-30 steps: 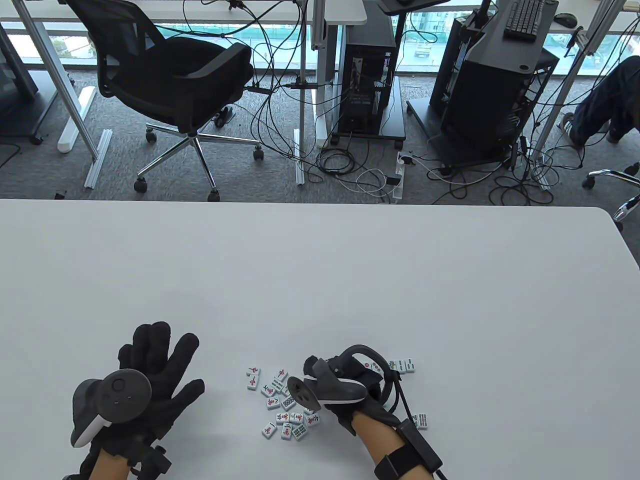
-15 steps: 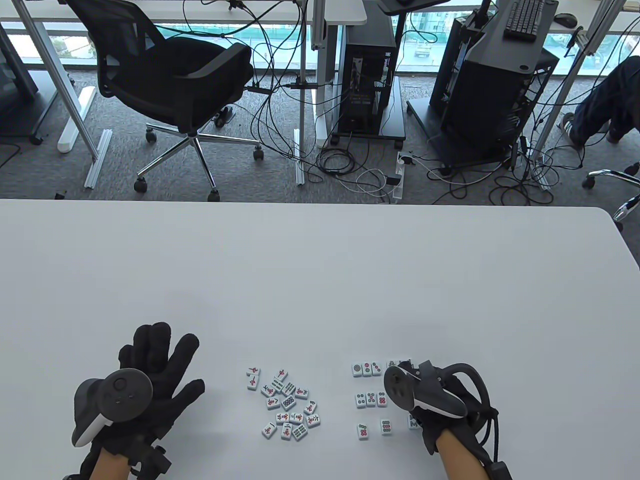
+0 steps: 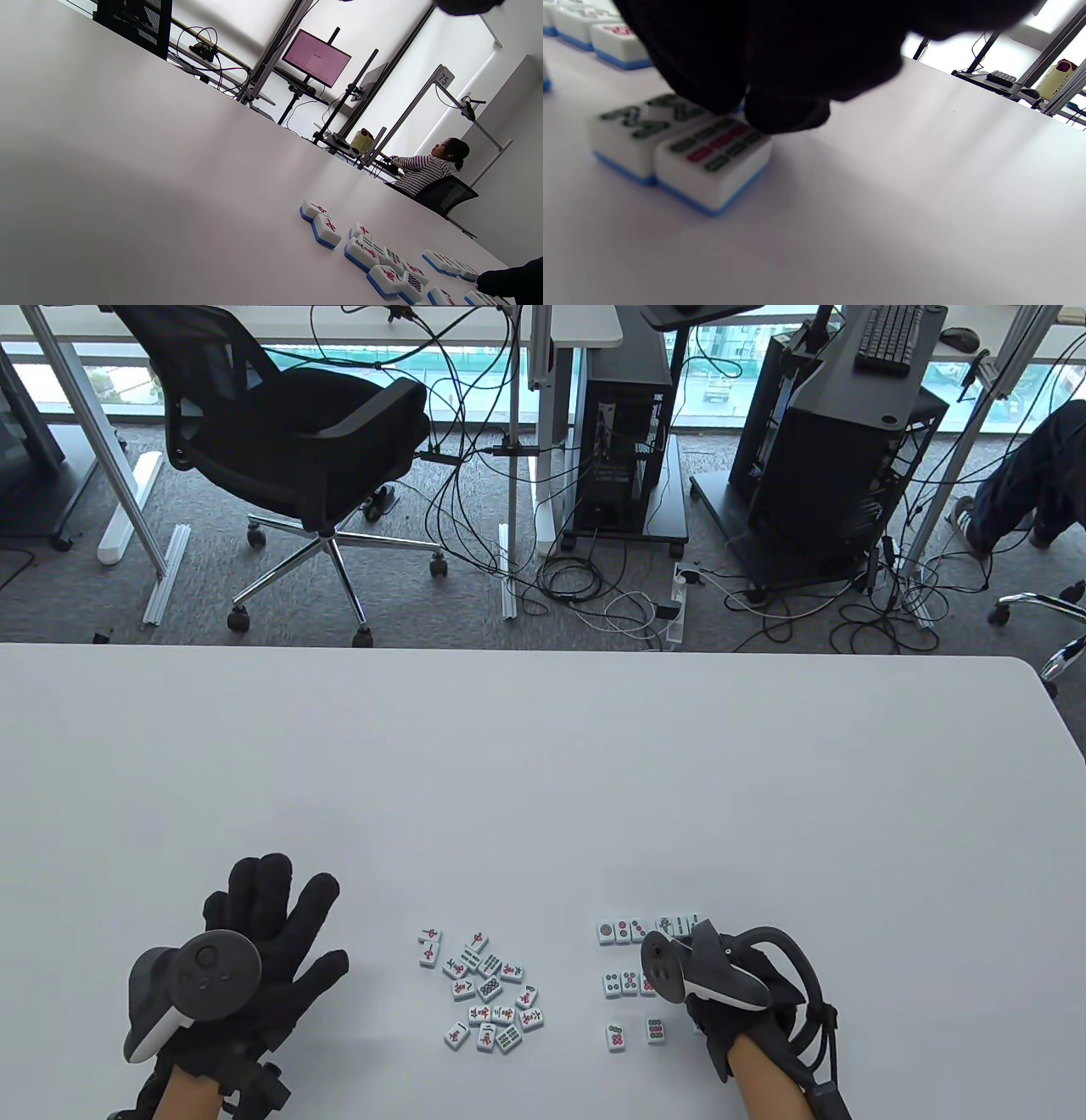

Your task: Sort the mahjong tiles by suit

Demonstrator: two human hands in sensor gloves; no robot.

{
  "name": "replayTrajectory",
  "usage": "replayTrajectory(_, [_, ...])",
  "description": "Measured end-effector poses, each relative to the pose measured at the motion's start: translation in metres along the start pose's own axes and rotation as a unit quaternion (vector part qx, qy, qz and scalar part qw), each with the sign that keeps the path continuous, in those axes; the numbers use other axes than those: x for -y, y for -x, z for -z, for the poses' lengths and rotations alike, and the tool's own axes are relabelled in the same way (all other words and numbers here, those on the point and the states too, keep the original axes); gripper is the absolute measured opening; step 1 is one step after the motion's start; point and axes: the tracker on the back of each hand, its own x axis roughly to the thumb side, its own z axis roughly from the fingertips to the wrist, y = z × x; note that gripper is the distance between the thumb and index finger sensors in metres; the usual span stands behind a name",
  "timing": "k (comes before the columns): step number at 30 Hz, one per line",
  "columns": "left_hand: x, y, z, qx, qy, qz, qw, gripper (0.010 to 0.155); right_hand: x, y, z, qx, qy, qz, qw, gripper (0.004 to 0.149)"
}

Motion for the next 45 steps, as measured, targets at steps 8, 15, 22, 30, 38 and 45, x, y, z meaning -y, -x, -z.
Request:
replayTrajectory(8, [0.000,0.000,0.000,0.000,-0.001,-0.003,1.000,0.079,0.030,-0.022,-0.007,0.033,0.041,0.034,0.998,0.055])
replayTrajectory(15, [0.000,-0.001,0.000,0.003,0.001,-0.002,1.000,0.079,0.061,-0.078,0.013,0.090,0.097,0.088,0.987,0.050])
replayTrajectory(22, [-0.001,-0.001,0.000,0.008,-0.005,-0.008,1.000,0.079,0.078,-0.135,0.047,0.091,0.099,0.088,0.987,0.052])
replayTrajectory(30, [-0.002,0.000,-0.001,0.010,-0.009,-0.016,1.000,0.079,0.076,-0.160,0.069,0.089,0.079,0.038,0.992,0.051])
replayTrajectory(38, [-0.003,0.000,-0.001,0.012,-0.010,-0.017,1.000,0.079,0.072,-0.132,0.076,0.038,0.096,0.027,0.994,0.051])
replayTrajectory(45, [-0.002,0.001,-0.001,0.010,-0.009,-0.014,1.000,0.079,0.070,-0.140,0.071,0.087,0.078,0.036,0.992,0.052])
